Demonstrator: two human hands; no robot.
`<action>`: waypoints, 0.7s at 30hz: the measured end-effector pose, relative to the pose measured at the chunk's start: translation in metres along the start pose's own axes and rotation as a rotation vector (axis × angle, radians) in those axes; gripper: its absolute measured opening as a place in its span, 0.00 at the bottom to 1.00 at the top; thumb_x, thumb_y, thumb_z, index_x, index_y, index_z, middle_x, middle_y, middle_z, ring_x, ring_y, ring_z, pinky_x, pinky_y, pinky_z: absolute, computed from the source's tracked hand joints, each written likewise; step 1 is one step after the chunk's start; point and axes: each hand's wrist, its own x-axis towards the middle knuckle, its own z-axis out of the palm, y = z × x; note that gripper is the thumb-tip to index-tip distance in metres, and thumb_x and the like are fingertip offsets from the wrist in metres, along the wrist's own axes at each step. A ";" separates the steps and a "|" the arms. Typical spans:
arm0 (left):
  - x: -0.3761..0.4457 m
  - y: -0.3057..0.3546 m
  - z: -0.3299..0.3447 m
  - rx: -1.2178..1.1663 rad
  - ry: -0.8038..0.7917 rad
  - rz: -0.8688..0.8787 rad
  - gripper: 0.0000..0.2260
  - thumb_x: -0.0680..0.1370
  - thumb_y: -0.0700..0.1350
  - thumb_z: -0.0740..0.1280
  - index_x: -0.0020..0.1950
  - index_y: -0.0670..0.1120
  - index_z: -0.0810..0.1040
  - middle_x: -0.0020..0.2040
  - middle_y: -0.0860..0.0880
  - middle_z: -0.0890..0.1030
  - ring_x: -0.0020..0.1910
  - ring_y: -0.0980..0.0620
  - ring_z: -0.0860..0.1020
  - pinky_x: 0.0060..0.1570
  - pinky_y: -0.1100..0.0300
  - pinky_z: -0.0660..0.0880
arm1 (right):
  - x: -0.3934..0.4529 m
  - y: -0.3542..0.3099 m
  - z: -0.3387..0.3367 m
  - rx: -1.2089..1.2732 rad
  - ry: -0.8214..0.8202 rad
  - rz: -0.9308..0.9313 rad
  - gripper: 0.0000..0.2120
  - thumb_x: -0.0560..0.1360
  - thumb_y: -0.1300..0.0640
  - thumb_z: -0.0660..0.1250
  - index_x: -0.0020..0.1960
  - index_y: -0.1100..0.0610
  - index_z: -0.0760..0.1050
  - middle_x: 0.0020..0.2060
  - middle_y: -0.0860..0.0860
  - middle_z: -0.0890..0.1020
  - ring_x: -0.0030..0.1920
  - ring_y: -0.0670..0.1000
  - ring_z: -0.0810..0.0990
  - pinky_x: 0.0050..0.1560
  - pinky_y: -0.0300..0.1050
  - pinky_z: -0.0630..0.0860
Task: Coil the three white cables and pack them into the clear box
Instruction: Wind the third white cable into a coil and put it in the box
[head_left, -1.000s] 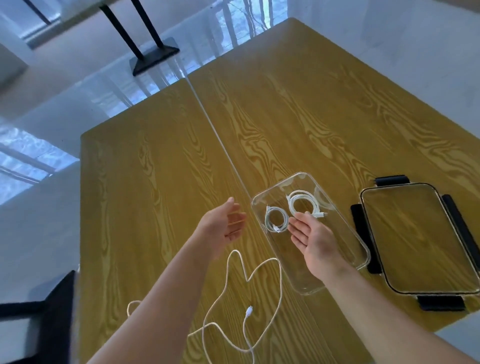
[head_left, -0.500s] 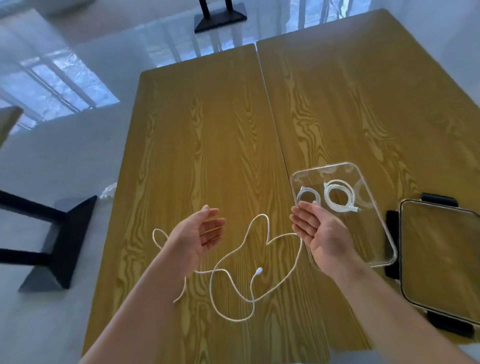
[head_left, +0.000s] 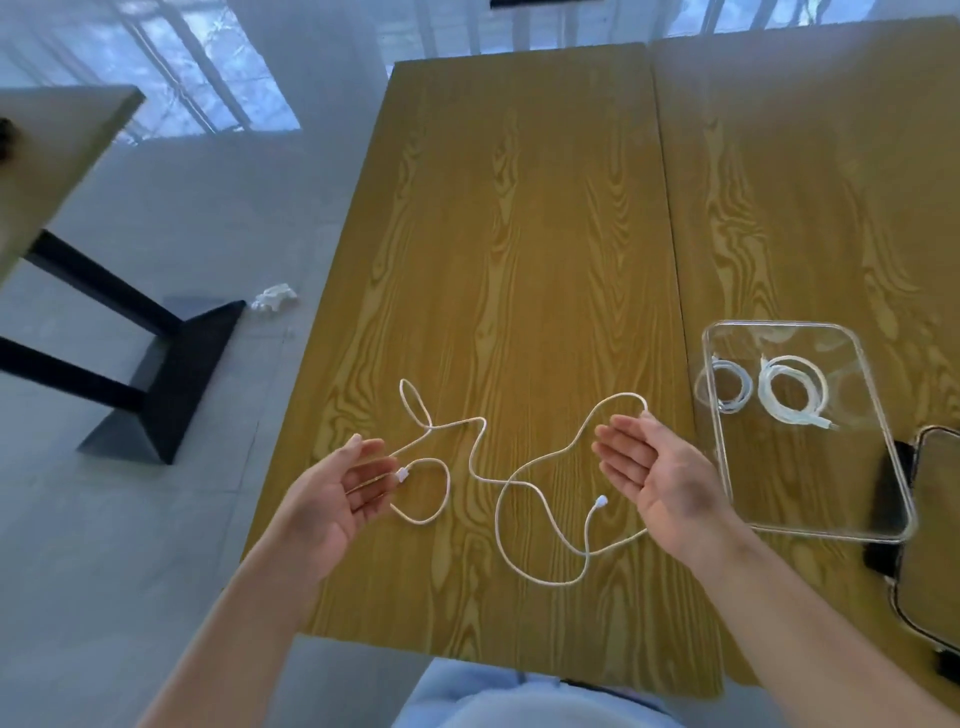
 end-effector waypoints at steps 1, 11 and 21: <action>0.003 0.000 -0.009 -0.005 0.002 0.001 0.13 0.82 0.49 0.61 0.54 0.42 0.80 0.46 0.42 0.85 0.46 0.45 0.82 0.52 0.51 0.77 | -0.001 0.004 0.007 -0.001 -0.004 0.007 0.16 0.84 0.52 0.58 0.59 0.62 0.79 0.52 0.57 0.87 0.58 0.56 0.83 0.65 0.53 0.75; 0.033 -0.022 -0.089 0.188 0.068 0.028 0.07 0.81 0.45 0.66 0.53 0.42 0.81 0.44 0.44 0.84 0.43 0.49 0.80 0.47 0.55 0.79 | -0.002 0.058 0.086 -0.244 -0.046 0.089 0.11 0.83 0.58 0.61 0.58 0.64 0.78 0.52 0.61 0.85 0.53 0.59 0.84 0.51 0.51 0.81; 0.075 -0.044 -0.062 0.848 -0.136 0.418 0.06 0.78 0.40 0.68 0.51 0.47 0.84 0.43 0.52 0.84 0.43 0.55 0.82 0.43 0.64 0.80 | 0.017 0.111 0.131 -0.877 0.072 0.031 0.07 0.79 0.57 0.66 0.47 0.55 0.82 0.37 0.53 0.84 0.38 0.50 0.81 0.48 0.51 0.84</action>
